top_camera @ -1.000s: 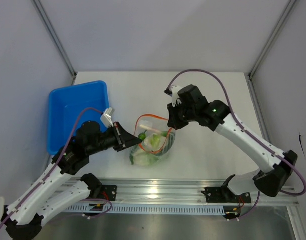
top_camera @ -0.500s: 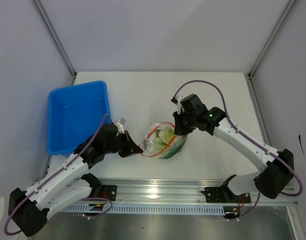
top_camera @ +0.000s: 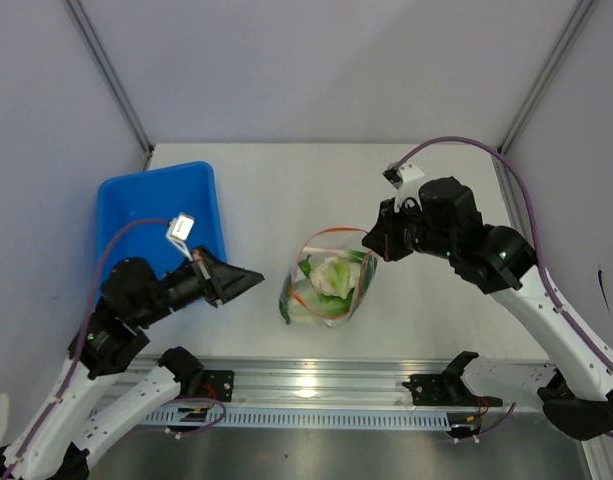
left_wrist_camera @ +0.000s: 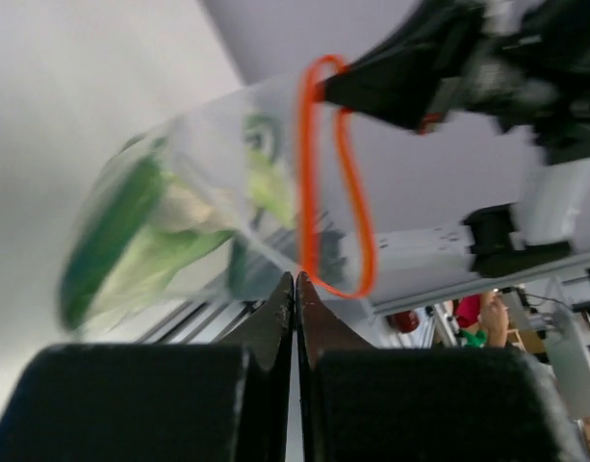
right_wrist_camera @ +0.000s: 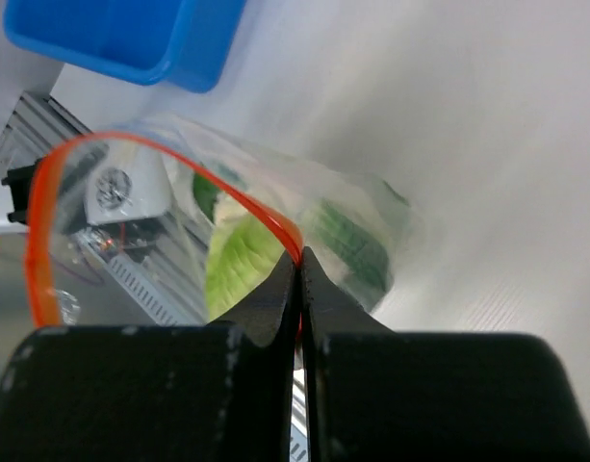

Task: Place the food in the zip-top bag and seal the zipper
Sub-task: Zip the zipper food storage bag at the center of the board.

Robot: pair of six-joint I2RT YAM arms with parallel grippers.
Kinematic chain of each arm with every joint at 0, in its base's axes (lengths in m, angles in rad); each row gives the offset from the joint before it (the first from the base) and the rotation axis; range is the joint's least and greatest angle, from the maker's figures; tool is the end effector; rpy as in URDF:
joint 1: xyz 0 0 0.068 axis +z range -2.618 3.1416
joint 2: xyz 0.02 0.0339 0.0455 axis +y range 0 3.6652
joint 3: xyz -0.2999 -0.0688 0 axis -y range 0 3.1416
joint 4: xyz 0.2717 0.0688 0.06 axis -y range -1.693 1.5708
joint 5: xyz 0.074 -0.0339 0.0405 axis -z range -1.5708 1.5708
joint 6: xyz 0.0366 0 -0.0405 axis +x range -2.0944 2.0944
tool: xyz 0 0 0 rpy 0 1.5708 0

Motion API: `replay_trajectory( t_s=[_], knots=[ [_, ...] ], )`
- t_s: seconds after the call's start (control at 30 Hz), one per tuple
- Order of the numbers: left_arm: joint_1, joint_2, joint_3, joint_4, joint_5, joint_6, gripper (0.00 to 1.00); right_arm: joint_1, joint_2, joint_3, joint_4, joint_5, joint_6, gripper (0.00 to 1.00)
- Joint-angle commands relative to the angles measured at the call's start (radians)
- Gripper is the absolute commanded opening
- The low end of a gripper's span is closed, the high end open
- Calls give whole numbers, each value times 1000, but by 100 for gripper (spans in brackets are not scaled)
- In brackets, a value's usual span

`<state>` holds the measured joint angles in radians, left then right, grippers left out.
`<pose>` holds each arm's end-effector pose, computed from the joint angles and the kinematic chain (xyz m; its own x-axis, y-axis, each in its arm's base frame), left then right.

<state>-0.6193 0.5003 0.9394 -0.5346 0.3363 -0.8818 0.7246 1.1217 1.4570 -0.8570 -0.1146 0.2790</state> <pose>0.0625 -0.0594 0.4168 -0.6788 -0.4110 -0.6086 0.4585 0.4102 -0.7884 0.1637 0.1505 0.4747 -0.5605 -0.1308 -0.8178 -0.6016 0.7429 0.2935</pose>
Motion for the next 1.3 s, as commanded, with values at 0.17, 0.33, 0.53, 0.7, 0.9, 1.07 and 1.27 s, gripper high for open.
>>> replay_trajectory(
  t_s=[0.17,0.33,0.53,0.7,0.9,1.07,1.27],
  knots=[
    [3,47,-353,97,93,-100,1,6,4,-231,104,-36,26,0],
    [-2,49,-274,73,104,-42,25,9,6,-253,127,-57,51,0],
    [-29,141,-227,131,216,-38,55,18,18,-228,119,-53,65,0],
    [-57,178,-280,188,201,-80,63,29,6,-218,118,-45,74,0],
    [-85,208,-321,215,162,-144,66,33,-3,-216,115,-42,77,0],
    [-129,276,-353,296,162,-183,66,39,-7,-219,128,-37,80,0],
    [-140,360,-367,419,185,-209,63,48,-10,-222,144,-43,77,0]
  ],
)
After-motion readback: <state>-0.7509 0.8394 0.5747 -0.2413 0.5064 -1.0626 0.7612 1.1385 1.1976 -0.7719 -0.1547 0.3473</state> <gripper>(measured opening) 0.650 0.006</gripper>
